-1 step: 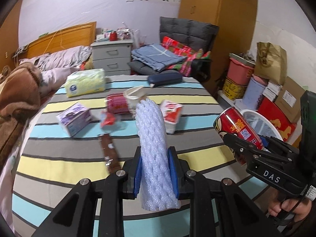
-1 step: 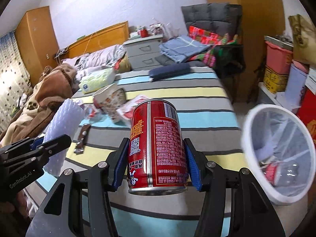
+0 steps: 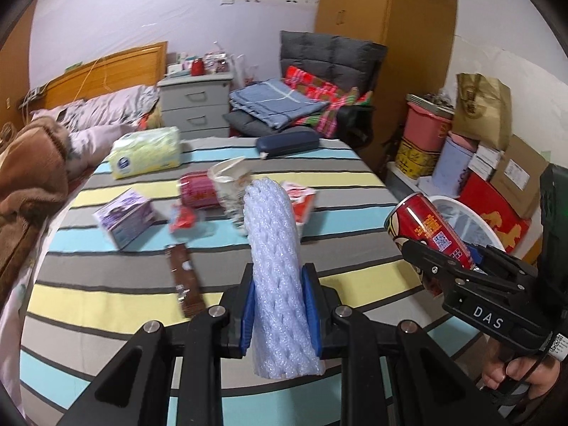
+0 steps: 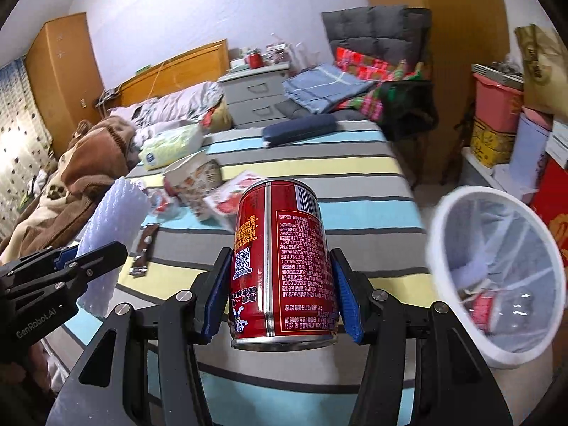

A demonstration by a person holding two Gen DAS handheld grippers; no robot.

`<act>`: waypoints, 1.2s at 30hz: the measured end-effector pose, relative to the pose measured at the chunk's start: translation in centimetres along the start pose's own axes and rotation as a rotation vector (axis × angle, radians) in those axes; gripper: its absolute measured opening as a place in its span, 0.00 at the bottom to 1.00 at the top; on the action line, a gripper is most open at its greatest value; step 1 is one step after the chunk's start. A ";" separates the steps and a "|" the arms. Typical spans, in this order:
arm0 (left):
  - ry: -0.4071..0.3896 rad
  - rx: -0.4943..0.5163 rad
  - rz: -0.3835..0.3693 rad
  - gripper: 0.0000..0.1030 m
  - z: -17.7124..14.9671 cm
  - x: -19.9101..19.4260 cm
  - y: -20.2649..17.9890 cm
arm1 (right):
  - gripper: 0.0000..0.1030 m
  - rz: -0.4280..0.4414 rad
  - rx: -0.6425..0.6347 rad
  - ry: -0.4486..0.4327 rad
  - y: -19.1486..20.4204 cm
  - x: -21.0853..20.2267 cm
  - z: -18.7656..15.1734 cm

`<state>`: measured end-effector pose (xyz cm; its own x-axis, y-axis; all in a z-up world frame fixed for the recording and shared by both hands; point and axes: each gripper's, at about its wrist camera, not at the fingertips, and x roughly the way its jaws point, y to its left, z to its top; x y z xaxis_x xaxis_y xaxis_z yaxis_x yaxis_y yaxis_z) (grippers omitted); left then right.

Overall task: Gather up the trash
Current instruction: 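Carry the red can and foam sleeve over the white wastebasket with both tools, then open both tools to drop the can and foam sleeve into the wastebasket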

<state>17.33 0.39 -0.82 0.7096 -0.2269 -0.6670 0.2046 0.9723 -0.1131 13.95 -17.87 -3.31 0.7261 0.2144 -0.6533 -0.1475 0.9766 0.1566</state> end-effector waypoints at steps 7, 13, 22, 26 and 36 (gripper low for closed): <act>-0.011 0.069 -0.038 0.24 0.8 0.1 -5.0 | 0.53 -0.045 0.045 -0.022 -3.3 -1.5 -0.3; -0.016 0.118 -0.076 0.24 1.3 0.5 -8.6 | 0.53 -0.094 0.079 -0.046 -6.3 -3.1 -0.4; -0.012 0.199 -0.154 0.25 2.4 2.3 -14.9 | 0.53 -0.174 0.126 -0.052 -11.3 -4.9 -0.7; 0.002 0.232 -0.203 0.25 2.8 3.7 -18.0 | 0.53 -0.216 0.149 -0.045 -13.8 -5.5 -0.8; 0.070 0.288 -0.297 0.25 2.6 7.5 -23.8 | 0.53 -0.281 0.191 0.028 -18.3 -4.6 -1.3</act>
<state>19.50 -24.57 -1.21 0.5460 -0.4815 -0.6856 0.5807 0.8074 -0.1046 12.44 -36.68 -4.15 0.7011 -0.0595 -0.7106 0.1862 0.9772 0.1020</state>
